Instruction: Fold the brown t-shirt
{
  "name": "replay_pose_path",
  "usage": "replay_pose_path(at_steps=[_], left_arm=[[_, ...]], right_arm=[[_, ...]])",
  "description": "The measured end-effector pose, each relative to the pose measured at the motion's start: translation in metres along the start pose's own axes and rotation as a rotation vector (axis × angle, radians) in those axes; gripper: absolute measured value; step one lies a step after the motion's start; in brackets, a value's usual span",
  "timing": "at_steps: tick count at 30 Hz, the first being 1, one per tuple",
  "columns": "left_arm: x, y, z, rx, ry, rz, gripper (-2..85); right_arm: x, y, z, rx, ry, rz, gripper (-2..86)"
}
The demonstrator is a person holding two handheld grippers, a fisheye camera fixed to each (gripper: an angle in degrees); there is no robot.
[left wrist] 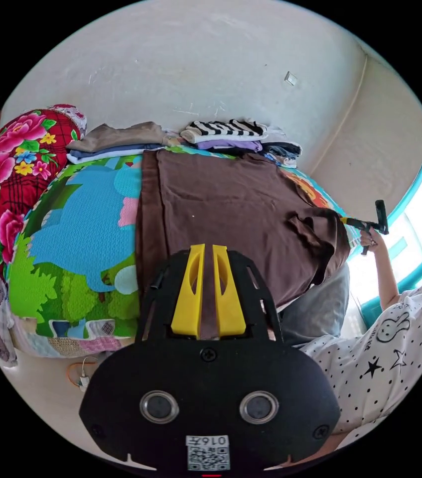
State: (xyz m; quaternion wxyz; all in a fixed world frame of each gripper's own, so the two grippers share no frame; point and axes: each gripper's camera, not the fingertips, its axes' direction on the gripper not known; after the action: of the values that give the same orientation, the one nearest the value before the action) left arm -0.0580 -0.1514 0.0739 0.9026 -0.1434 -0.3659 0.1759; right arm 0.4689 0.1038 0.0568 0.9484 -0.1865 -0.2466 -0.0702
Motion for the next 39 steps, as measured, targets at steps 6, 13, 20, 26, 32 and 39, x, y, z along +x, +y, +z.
replay_pose_path(at_steps=[6,13,20,26,32,39], left_arm=[[0.11,-0.154,0.063,-0.039,0.322,0.313,-0.4],[0.263,-0.35,0.149,-0.086,0.352,0.694,0.8],[0.346,-0.599,0.305,-0.388,0.419,0.879,5.3],[0.374,-0.665,0.357,-0.491,0.389,0.984,7.9],[0.383,-0.699,0.36,-0.477,0.325,1.09,6.9],[0.378,-0.76,0.354,-0.454,0.297,0.983,-0.3]], right_arm=[[-0.073,0.033,-0.012,-0.06,0.291,-0.193,3.1],[-0.03,0.089,-0.028,-0.006,0.23,0.1,8.4],[-0.035,0.135,-0.04,0.171,0.168,0.198,12.2],[-0.042,0.16,-0.048,0.193,0.201,0.167,11.4],[-0.043,0.181,-0.059,0.221,0.16,0.143,9.9],[-0.046,0.201,-0.073,0.284,0.132,0.145,1.5]])
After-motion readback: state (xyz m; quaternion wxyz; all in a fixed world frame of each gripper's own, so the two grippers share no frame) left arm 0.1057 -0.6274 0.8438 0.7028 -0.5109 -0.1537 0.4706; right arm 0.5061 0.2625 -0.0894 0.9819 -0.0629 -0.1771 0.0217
